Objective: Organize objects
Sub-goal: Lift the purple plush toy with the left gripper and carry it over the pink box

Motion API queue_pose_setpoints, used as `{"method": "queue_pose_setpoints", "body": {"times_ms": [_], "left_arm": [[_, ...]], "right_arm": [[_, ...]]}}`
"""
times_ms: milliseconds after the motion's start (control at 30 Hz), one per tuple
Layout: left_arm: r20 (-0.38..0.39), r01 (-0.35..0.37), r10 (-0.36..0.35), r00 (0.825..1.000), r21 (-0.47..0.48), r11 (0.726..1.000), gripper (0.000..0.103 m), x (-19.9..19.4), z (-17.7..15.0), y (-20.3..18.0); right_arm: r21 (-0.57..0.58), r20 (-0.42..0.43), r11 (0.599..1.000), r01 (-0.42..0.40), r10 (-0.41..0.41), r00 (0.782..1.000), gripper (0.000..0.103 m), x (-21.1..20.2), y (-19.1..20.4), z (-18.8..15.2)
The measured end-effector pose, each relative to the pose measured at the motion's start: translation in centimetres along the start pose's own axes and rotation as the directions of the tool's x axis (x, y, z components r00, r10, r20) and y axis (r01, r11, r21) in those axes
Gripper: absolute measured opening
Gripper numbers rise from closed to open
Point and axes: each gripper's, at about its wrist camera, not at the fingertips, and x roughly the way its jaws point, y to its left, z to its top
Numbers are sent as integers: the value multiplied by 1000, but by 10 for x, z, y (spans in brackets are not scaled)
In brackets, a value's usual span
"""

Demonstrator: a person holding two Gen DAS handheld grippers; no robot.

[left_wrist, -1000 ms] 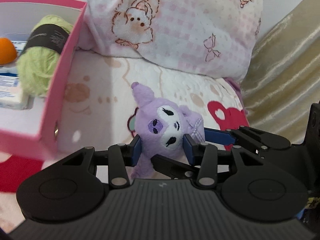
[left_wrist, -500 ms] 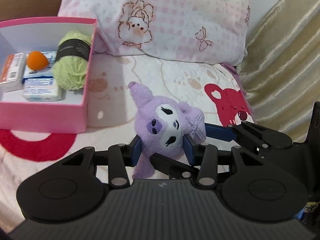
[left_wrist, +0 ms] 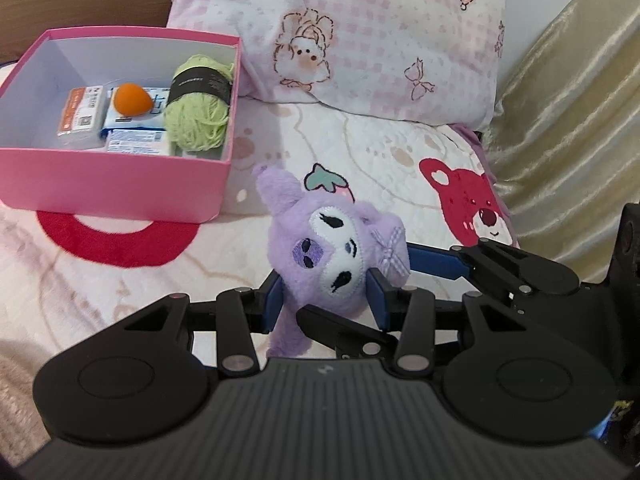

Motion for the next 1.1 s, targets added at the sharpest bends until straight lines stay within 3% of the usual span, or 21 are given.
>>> {"method": "queue_pose_setpoints", "body": {"times_ms": [200, 333, 633, 867, 1100], "left_arm": [[41, -4, 4, 999, -6, 1000, 42, -21, -10, 7], [57, 7, -6, 998, -22, 1000, 42, -37, -14, 12], [119, 33, -26, 992, -60, 998, 44, -79, -5, 34], [181, 26, -4, 984, -117, 993, 45, -96, 22, 53], [216, 23, 5, 976, -126, 992, 44, -103, 83, 73]], "right_arm": [[-6, 35, 1000, -23, 23, 999, 88, -5, 16, -3], [-100, 58, 995, 16, -11, 998, 88, -14, 38, 1], [-166, 86, 985, 43, -29, 996, 88, -27, 79, 28], [-219, 129, 974, 51, -23, 991, 88, -17, 100, 64], [-176, 185, 984, 35, -2, 983, 87, 2, 96, 117]]}}
